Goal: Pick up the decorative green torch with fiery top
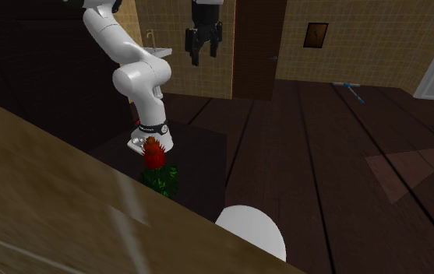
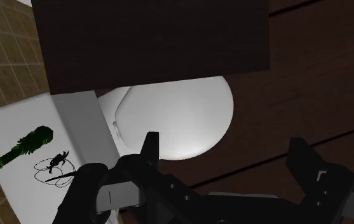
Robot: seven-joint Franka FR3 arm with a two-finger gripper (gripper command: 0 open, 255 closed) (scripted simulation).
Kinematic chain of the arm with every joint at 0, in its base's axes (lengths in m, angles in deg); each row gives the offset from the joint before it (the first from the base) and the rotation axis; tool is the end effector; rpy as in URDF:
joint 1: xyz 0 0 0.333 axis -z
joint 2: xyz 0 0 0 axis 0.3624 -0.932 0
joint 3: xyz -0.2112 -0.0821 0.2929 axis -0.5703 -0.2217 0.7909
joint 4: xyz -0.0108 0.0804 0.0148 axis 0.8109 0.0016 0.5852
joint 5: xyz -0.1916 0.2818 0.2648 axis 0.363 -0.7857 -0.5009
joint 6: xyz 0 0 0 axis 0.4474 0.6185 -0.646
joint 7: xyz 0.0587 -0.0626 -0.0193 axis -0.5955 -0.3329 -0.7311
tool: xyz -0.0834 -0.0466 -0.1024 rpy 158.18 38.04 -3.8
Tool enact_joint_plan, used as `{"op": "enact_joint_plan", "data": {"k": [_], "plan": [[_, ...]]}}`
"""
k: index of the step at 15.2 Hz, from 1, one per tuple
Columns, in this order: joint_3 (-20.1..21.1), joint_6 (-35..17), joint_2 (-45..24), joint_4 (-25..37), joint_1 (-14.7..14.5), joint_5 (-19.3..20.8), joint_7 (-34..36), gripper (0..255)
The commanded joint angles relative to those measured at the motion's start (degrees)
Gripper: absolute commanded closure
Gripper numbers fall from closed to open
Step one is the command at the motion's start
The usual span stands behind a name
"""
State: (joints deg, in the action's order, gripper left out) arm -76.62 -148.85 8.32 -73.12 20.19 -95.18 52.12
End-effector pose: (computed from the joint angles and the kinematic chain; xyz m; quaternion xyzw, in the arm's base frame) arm 0.2830 -0.0024 0.5690 -0.9924 0.0631 0.0776 0.0716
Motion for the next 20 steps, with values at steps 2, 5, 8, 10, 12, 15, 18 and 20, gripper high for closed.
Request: {"op": "enact_joint_plan", "data": {"k": [2, 5, 8, 10, 12, 15, 18, 20], "plan": [[-0.2, -2.3, 0.5, -1.6, 0.8, 1.0, 0.2, 0], [-0.9, -9.2, 1.6, -6.2, 3.3, 3.8, 0.7, 0], [-1.9, -16.5, 2.1, -10.3, 6.0, 6.6, 1.4, 0], [-2.6, -21.4, 2.1, -12.8, 7.9, 8.6, 1.9, 0], [-3.4, -26.6, 1.7, -15.1, 9.9, 10.5, 2.5, 0], [-4.7, -34.5, 0.5, -18.0, 13.0, 13.4, 3.6, 0], [-6.0, -42.9, -1.6, -20.4, 16.4, 16.4, 4.8, 0], [-7.0, -48.6, -3.6, -21.6, 18.7, 18.4, 5.7, 0]]}}
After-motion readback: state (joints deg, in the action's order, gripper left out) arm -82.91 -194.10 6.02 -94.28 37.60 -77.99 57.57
